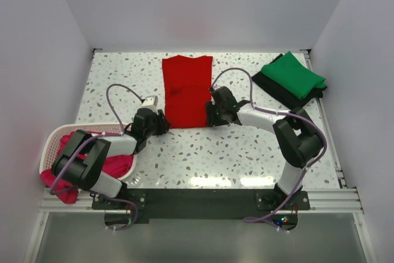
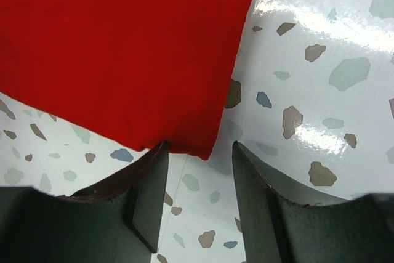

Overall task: Fold and stack the t-shirts
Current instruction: Fold the tshirt

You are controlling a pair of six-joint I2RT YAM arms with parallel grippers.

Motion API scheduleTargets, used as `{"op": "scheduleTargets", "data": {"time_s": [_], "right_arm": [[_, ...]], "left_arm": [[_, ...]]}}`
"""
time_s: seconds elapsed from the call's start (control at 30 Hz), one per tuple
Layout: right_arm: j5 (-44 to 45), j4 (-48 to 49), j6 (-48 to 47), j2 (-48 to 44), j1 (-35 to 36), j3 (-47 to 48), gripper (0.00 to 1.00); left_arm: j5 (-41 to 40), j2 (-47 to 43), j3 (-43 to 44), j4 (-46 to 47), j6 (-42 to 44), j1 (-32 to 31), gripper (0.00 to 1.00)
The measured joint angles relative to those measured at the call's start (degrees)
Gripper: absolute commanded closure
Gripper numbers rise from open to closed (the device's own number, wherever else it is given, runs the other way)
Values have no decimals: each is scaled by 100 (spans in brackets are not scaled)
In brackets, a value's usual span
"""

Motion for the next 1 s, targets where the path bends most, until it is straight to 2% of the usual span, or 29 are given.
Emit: {"op": "scheduleTargets", "data": {"time_s": [0.17,0.23,0.27,0.33,0.4,0.47,0.87,0.93,1.0], "right_arm": [[-70,4,11,122,-2,0,60],[-127,15,4,184,-2,4,69],[-153,26,11,186,-2,13,77],[-173,22,13,219,-11,13,85],[-197,24,28,249,-26,37,90],[-216,17,28,260,-37,44,92],[17,-256,-90,256,-39,153,91],[15,-293,-109,256,-37,164,85],[15,-326,-131,254,-39,166,78]], "left_arm": [[2,59,2,66,-24,0,69],[4,87,4,81,-33,0,74],[4,105,4,98,-39,0,79],[11,157,11,146,-39,0,85],[20,205,20,186,-46,0,95],[35,262,52,219,-48,0,100],[-160,61,87,-114,-39,-17,100],[-168,11,87,-184,-37,-46,100],[-173,-9,85,-234,-37,-81,94]]}}
